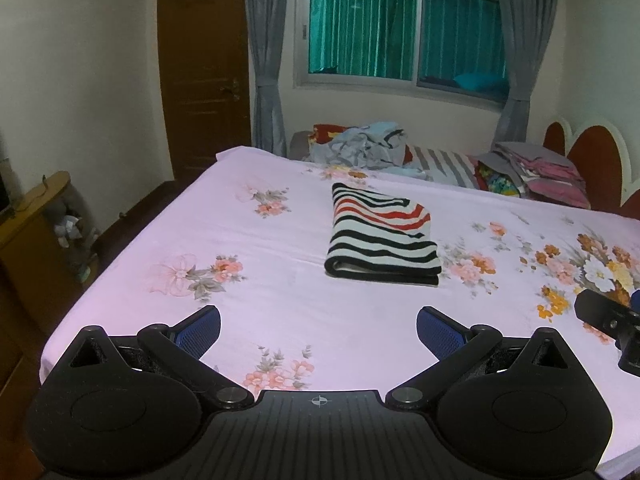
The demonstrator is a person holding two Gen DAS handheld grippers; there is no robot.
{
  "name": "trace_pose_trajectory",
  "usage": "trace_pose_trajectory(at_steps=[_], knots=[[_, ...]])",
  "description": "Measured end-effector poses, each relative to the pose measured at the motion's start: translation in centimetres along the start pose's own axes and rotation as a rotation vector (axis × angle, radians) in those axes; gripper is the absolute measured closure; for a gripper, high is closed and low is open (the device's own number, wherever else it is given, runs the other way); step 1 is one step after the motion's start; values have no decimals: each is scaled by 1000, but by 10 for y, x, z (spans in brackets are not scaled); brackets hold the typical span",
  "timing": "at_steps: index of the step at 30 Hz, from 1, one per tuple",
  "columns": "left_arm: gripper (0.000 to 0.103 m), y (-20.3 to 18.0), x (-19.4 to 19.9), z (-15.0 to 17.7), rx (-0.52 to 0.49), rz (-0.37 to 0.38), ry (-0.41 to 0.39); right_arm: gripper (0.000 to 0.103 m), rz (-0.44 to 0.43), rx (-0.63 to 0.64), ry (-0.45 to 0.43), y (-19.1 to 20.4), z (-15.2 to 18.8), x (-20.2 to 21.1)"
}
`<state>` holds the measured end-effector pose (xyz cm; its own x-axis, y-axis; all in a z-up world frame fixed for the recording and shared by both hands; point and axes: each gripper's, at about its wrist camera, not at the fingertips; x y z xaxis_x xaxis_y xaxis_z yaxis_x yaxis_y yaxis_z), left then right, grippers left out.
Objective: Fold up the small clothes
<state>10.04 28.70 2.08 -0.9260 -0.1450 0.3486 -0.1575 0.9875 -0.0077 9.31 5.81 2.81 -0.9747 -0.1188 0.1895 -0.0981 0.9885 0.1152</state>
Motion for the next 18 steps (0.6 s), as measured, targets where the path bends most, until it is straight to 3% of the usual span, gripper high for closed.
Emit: trace_pose_trajectory(at_steps=[18], knots=[[0, -4, -3, 1, 0, 2, 8, 0, -13, -8, 10, -3, 0, -4]])
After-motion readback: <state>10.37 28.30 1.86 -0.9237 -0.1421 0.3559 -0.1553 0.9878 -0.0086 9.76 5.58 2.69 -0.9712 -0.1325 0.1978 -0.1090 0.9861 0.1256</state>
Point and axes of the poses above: each gripper's, at about its wrist camera, not at the fingertips, and x roughly against the way its jaws point, y to its left, z to its underside, and after that the axes turned 15 degrees about -y, right-handed
